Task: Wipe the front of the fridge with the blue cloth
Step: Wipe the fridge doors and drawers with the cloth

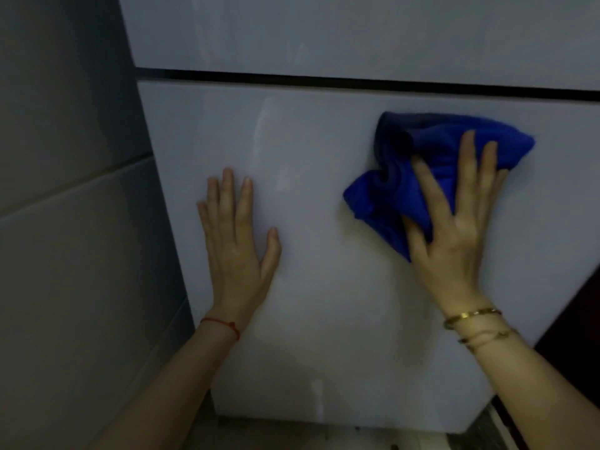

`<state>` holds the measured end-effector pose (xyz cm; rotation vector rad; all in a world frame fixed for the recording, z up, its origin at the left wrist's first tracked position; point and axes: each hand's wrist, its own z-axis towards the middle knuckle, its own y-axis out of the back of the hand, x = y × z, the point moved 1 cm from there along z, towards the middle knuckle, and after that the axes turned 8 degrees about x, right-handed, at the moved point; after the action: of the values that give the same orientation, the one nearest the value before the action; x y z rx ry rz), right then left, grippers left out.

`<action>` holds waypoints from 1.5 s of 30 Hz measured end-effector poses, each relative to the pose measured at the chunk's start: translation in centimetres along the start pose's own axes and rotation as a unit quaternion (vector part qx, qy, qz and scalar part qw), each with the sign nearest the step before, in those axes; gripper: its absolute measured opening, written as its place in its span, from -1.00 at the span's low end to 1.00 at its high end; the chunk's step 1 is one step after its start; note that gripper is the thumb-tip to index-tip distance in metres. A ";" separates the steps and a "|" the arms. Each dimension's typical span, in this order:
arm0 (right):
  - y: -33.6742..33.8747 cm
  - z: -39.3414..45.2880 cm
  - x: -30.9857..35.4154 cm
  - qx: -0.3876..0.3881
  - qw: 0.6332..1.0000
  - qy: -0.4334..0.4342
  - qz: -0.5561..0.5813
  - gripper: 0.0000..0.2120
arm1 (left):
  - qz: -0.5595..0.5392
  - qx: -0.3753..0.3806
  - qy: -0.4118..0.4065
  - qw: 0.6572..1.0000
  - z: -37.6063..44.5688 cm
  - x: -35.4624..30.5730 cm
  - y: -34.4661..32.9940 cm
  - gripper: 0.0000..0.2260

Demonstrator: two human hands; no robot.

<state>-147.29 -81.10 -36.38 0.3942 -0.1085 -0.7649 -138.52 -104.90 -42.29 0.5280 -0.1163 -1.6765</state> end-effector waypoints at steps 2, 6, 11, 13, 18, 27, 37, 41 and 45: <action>-1.2 -3.4 0.2 0.032 0.999 0.024 -0.003 -0.54 | 0.002 0.000 -0.003 1.000 0.0 -0.5 -0.4 -0.40; -3.6 -15.9 -1.1 0.158 0.983 0.048 -0.076 -0.19 | 0.015 -0.007 -0.005 1.000 -0.2 -0.4 -0.7 -0.38; -1.1 -11.8 -2.6 0.067 0.994 -0.080 -0.012 -0.42 | 0.025 -0.033 -0.014 0.999 0.0 -0.2 -1.1 -0.41; 0.2 -5.8 -2.3 -0.015 0.989 -0.140 0.035 -0.52 | 0.032 -0.045 -0.011 0.998 -0.1 -0.3 -1.2 -0.42; -1.4 -4.2 -0.2 0.018 1.000 -0.024 -0.005 -0.54 | 0.039 -0.053 -0.014 0.998 -0.1 -0.3 -1.4 -0.43; 0.3 -13.1 -5.3 0.066 0.992 -0.107 -0.008 -0.48 | 0.046 -0.048 -0.015 0.998 -0.2 -0.5 -1.4 -0.42; -1.8 -9.7 -2.5 0.078 0.994 0.058 -0.042 -0.49 | 0.050 -0.041 -0.019 0.998 -0.3 -0.3 -1.3 -0.42; -1.8 -18.4 -5.5 0.130 0.986 0.008 -0.103 -0.30 | 0.053 -0.038 -0.017 0.998 -0.3 -0.4 -1.2 -0.42; 0.6 -12.8 -6.5 0.047 0.991 -0.124 -0.030 -0.45 | 0.063 -0.041 -0.015 0.997 -0.3 -0.5 -1.3 -0.42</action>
<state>-148.51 -72.27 -47.64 0.3915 -0.3689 -0.8679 -139.55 -104.16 -42.86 0.4256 -0.0991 -1.5596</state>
